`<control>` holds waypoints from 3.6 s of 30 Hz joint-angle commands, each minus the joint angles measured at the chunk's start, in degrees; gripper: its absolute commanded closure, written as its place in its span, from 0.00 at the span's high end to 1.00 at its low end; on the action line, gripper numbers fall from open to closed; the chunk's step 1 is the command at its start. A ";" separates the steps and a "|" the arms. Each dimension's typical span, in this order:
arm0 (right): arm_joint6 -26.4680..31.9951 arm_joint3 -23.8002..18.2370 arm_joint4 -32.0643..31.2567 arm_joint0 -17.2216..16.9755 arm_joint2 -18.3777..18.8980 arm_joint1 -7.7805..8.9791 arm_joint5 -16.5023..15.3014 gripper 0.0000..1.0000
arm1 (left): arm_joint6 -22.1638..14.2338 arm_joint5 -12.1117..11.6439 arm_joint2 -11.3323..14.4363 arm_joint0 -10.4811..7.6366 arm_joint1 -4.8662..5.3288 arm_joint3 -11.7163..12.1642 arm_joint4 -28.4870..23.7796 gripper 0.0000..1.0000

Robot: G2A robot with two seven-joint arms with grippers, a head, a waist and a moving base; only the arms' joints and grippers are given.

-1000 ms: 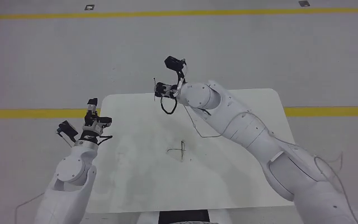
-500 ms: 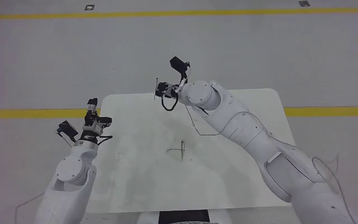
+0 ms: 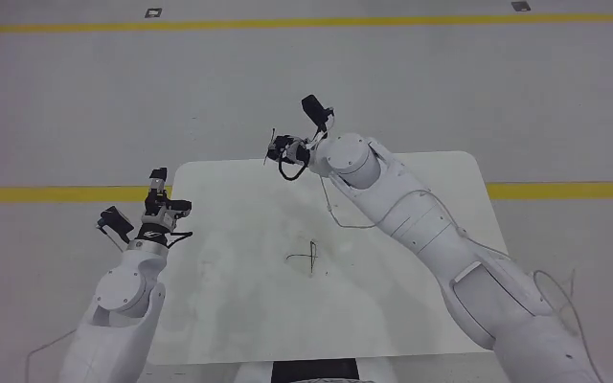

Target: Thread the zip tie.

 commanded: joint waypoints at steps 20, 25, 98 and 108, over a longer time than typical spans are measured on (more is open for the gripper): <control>2.88 -2.21 -3.60 -1.09 0.80 -0.51 0.82 0.00 | 5.90 -19.48 2.60 -2.03 0.92 6.66 45.31 1.00; 2.88 -2.21 -3.60 -1.09 0.80 -0.51 0.82 0.00 | 5.90 -19.48 2.60 -2.03 0.92 6.66 45.31 1.00; -5.30 13.40 9.35 4.00 -5.74 -10.75 0.49 0.00 | 17.73 10.12 32.90 -22.89 19.10 14.22 114.02 1.00; -5.69 12.24 7.77 2.73 -4.45 -10.78 0.82 0.00 | 17.24 13.26 38.10 -26.16 20.70 15.25 114.02 1.00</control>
